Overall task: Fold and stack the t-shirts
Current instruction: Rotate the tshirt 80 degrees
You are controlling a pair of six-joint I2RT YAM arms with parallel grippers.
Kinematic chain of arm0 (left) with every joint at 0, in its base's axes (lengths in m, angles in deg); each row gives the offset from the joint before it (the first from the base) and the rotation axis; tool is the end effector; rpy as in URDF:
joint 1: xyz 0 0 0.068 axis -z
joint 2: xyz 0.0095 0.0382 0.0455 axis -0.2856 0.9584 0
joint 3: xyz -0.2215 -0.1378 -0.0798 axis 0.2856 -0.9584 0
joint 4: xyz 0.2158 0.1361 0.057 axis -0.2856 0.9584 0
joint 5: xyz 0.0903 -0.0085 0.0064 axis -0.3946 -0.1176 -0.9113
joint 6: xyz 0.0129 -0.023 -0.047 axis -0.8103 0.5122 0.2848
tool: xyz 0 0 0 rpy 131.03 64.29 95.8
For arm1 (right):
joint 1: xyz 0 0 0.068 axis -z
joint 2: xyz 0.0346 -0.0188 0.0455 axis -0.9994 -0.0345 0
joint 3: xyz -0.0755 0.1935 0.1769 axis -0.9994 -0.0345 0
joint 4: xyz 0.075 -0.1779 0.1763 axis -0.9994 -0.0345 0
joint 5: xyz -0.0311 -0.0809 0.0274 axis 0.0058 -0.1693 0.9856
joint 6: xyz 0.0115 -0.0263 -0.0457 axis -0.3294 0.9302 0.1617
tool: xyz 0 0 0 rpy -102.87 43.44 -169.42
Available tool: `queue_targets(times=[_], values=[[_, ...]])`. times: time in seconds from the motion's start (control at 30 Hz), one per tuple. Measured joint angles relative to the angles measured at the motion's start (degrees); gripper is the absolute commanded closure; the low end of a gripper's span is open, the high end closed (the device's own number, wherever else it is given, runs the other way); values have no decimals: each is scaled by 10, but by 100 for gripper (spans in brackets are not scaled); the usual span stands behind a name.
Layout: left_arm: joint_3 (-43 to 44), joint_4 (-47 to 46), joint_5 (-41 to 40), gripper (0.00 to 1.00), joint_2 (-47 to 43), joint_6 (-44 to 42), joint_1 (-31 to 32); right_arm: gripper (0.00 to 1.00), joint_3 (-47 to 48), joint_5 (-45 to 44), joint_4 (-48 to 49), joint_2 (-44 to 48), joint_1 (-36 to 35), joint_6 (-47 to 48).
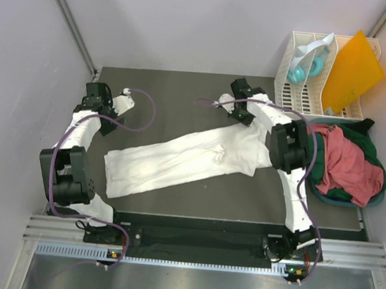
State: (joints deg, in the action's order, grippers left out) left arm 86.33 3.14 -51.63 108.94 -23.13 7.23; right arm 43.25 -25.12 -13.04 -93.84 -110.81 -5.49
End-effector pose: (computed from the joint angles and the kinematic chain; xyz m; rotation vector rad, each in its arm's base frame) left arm 0.3401 0.0594 0.2516 1.0756 2.3149 0.6334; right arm 0.4551 0.1860 0.1650 -1.5394 2.4206 -0.2676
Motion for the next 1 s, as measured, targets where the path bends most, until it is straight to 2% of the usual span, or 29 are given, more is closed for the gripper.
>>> queue_targets(times=[0.27, 0.37, 0.4, 0.43, 0.5, 0.53, 0.63, 0.73, 0.93, 1.0], values=[[-24, -4, 18, 5, -39, 2, 0, 99, 70, -40, 177, -68, -2, 30], [-28, -3, 23, 5, -48, 2, 0, 92, 89, -54, 249, -94, -4, 56], [-30, -4, 25, 5, -51, 2, 0, 88, 94, -59, 282, -105, -5, 68], [-30, -4, 27, 5, -53, 2, 0, 78, 97, -64, 304, -112, -6, 74], [-34, -4, 29, 5, -60, 2, 0, 71, 99, -78, 354, -124, -7, 90], [-36, -4, 30, 5, -63, 2, 0, 54, 98, -82, 372, -125, -8, 93], [-46, -8, 33, 5, -75, 3, 0, 33, 87, -77, 419, -122, -8, 84], [-64, -14, 43, 5, -91, 9, 0, 24, 22, -65, 467, -82, -8, 70], [-99, -38, 77, 2, -119, 15, 0, 24, -88, -32, 476, 37, -18, 12], [-105, -41, 86, 2, -124, 16, 0, 27, -108, -27, 474, 80, -24, -8]])
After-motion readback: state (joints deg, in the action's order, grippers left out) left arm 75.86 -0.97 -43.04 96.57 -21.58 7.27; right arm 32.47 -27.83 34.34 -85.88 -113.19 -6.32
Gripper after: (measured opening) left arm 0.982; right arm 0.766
